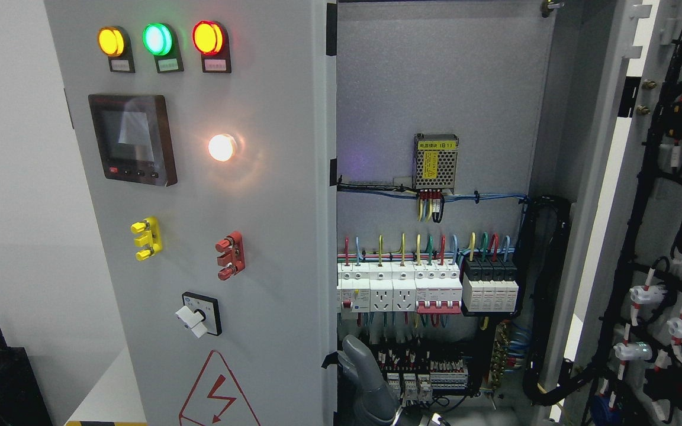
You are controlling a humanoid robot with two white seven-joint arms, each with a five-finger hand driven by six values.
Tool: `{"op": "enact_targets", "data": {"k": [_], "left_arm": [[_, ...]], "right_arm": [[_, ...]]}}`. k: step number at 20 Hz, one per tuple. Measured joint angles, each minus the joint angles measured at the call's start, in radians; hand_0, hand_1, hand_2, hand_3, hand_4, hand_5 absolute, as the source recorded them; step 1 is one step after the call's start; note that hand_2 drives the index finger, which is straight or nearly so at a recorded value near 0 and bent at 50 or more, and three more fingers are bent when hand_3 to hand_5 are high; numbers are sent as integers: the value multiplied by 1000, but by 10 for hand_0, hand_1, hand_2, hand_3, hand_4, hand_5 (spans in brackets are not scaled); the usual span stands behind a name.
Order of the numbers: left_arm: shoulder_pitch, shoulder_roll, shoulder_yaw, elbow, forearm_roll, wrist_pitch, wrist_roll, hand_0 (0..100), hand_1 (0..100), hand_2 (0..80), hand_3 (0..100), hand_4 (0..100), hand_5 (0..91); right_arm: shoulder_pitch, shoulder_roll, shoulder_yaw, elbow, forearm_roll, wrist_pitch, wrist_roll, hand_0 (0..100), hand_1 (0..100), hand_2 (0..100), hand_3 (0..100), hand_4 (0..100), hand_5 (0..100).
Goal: Open door with both hands
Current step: 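Push the button-covered door edge outward with the right hand, swinging it open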
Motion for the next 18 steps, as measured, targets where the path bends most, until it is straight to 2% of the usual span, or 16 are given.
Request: {"op": "enact_targets", "data": {"k": [11,15,18], "left_arm": [[0,0,0,0,0,0,0,0,0,0,0,32,0],[0,0,0,0,0,0,0,0,0,0,0,32,0],[0,0,0,0,0,0,0,0,0,0,0,33,0]], "right_arm": [[15,2,43,-43,-1,-1,-8,0,0,0,0,0,0],[18,3,57,-58,-2,-1,35,0,0,0,0,0,0],[22,3,64,-69,-2,-1,41,0,0,0,0,0,0]]}}
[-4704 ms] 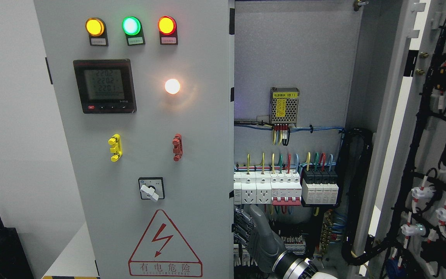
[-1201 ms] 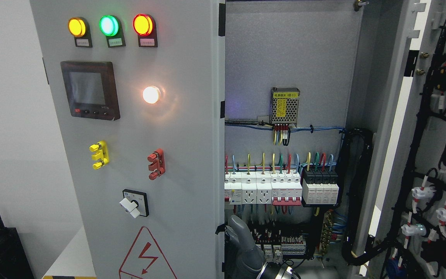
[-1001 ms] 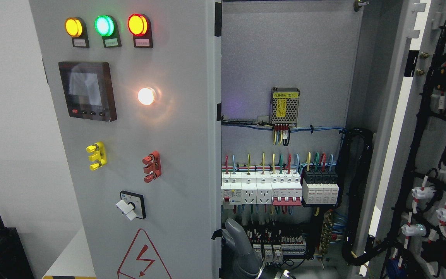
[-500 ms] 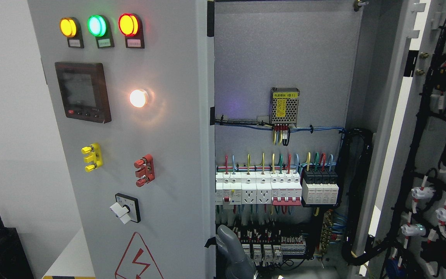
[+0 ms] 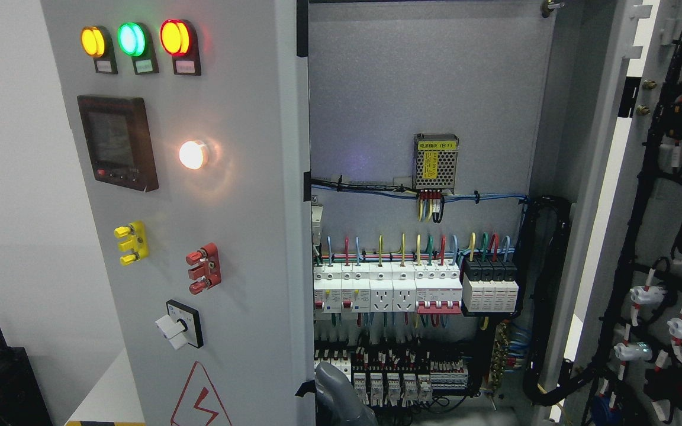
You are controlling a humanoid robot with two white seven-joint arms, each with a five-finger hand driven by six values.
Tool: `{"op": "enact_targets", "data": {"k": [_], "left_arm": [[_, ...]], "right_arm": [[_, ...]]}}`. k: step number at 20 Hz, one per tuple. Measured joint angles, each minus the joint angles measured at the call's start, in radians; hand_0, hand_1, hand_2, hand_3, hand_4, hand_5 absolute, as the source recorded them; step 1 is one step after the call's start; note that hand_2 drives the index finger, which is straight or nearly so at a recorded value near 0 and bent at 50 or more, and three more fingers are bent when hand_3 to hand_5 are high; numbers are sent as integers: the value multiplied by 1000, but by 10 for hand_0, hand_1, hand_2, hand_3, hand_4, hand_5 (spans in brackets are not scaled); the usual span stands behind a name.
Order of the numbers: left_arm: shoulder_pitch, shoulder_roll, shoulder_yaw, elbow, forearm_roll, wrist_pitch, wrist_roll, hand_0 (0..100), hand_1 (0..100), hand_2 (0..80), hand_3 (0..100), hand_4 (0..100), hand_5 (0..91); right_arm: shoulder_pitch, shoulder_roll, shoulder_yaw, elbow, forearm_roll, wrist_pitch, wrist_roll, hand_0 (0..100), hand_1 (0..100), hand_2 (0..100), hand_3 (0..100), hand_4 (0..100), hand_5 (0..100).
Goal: Open door with both hands
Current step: 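Push the button-covered door edge outward with the right hand, swinging it open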
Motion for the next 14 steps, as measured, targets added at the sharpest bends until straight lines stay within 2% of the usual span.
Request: {"op": "enact_targets", "data": {"k": [14], "left_arm": [[0,0,0,0,0,0,0,0,0,0,0,32,0]], "right_arm": [[31,12,45,-53,0,0,10,0,0,0,0,0,0]]}}
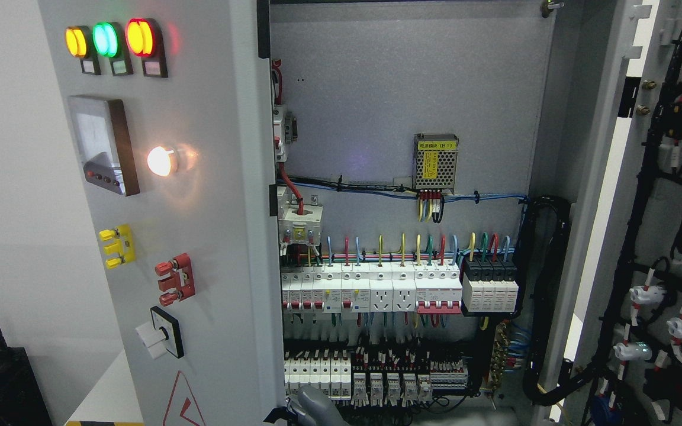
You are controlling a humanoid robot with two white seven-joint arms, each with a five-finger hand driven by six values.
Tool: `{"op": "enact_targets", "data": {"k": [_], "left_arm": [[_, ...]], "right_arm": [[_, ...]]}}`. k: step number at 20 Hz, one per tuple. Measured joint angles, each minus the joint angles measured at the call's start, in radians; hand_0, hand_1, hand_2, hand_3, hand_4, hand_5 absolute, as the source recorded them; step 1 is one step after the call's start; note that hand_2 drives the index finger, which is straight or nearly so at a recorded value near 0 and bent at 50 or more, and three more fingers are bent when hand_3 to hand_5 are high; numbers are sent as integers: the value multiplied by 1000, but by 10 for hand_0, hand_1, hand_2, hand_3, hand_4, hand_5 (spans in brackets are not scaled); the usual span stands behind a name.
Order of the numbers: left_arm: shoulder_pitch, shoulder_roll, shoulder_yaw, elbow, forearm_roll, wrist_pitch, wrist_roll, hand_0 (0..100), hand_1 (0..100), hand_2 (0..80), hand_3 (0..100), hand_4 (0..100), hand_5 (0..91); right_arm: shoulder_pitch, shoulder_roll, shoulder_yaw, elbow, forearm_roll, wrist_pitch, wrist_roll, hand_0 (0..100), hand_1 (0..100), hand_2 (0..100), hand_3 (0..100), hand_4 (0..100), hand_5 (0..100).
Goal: Open door with both hands
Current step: 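Push the button-covered door edge outward with the right hand, swinging it open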
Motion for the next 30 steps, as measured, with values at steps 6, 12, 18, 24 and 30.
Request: {"op": "enact_targets", "data": {"k": [6,12,18,24,30], "left_arm": [[0,0,0,0,0,0,0,0,0,0,0,32,0],[0,0,0,0,0,0,0,0,0,0,0,32,0],[0,0,0,0,0,0,0,0,0,0,0,32,0],[0,0,0,0,0,0,0,0,0,0,0,32,0],[0,0,0,0,0,0,0,0,0,0,0,33,0]], "right_arm": [[9,6,23,-25,0,0,0,0,0,0,0,0,0],[17,19,48,-44,1,0,0,0,0,0,0,0,0],[21,34,74,-54,7,0,3,0,0,0,0,0,0],[23,59,100,-59,21,0,-3,0,0,0,0,0,0],[23,72,125,-61,50,29,-8,0,0,0,0,0,0]]}}
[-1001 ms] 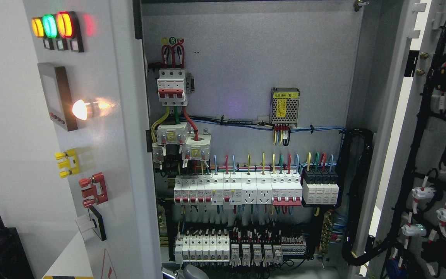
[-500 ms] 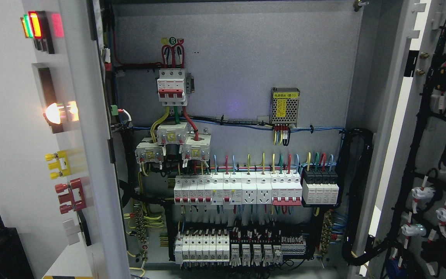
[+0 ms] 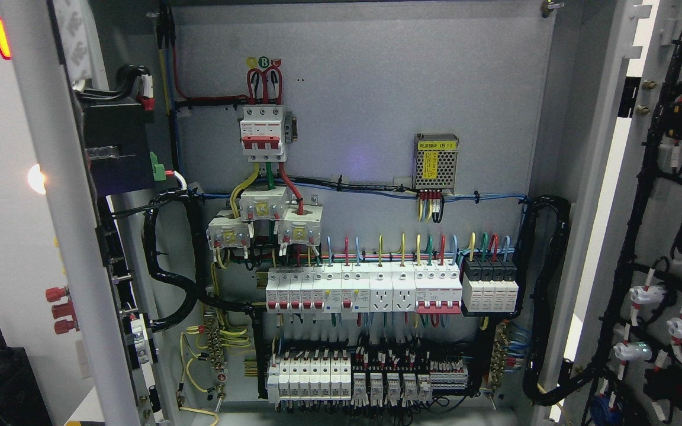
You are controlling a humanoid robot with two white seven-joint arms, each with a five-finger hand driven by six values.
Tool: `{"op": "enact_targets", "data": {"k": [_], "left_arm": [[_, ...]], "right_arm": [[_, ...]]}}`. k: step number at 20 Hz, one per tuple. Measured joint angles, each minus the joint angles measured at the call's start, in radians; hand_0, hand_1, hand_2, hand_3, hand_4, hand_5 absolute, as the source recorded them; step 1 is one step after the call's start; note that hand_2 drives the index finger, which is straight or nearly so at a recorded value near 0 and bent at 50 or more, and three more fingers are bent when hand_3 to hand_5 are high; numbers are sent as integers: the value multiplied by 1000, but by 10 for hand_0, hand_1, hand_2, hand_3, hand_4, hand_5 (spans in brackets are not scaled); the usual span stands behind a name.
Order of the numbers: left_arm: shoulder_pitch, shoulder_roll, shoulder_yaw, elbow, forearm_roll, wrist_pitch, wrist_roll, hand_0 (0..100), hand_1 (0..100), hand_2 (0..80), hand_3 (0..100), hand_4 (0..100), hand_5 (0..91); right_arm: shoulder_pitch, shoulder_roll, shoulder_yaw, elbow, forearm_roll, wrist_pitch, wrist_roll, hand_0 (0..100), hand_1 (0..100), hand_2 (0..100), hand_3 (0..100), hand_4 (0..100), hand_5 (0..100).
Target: Open door with both hands
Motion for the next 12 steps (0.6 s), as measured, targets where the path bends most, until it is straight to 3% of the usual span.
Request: {"op": "enact_targets", "data": {"k": [12], "left_arm": [[0,0,0,0,0,0,0,0,0,0,0,33,0]], "right_arm": [[-11,25,39,-3,45,34,-5,0,0,0,0,0,0]]}}
